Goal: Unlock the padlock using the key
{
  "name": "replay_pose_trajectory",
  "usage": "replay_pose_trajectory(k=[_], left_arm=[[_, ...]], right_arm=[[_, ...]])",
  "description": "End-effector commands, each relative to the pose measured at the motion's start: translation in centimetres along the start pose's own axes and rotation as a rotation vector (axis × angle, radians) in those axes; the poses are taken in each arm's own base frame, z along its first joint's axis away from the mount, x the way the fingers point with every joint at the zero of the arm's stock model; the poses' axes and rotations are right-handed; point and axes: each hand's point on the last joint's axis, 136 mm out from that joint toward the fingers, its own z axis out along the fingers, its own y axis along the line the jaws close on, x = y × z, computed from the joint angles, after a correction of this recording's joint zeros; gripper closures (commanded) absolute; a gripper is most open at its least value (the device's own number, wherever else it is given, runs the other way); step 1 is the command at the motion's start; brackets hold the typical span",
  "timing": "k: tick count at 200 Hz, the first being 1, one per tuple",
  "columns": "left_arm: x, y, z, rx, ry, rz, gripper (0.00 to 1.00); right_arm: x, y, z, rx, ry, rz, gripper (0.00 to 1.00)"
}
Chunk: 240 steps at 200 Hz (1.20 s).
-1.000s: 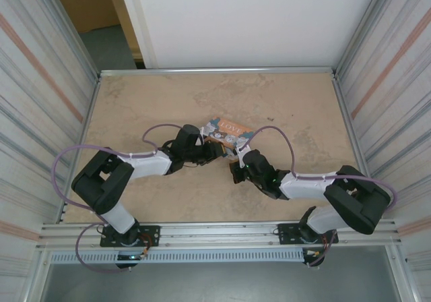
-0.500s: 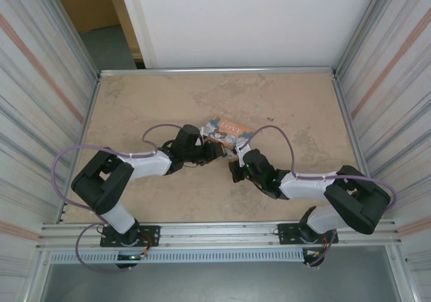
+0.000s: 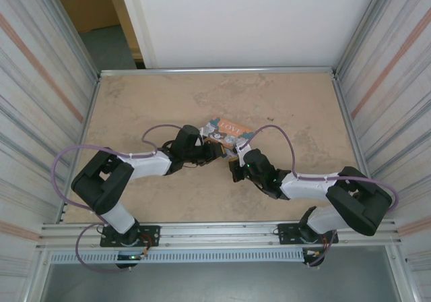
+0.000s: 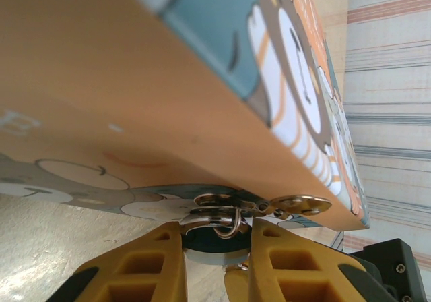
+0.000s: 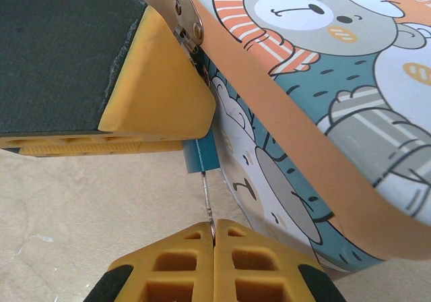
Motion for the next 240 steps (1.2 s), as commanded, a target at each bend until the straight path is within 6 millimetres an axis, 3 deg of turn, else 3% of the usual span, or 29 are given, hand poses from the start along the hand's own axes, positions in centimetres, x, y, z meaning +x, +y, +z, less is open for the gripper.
replay_pose_trajectory(k=[1,155,240], left_arm=[[0.0,-1.8,-0.9,0.05,-0.014,0.02,0.86],[0.1,-2.4,-1.4,0.055,-0.006,0.025,0.86],[0.5,-2.8,-1.5,0.062,0.011,0.014,0.85]], right_arm=[[-2.0,0.3,0.1,0.002,-0.072,0.012,1.0],[-4.4,1.5,0.4,-0.047,-0.145,-0.006,1.0],[-7.2,1.1,0.1,-0.115,-0.21,-0.001,1.0]])
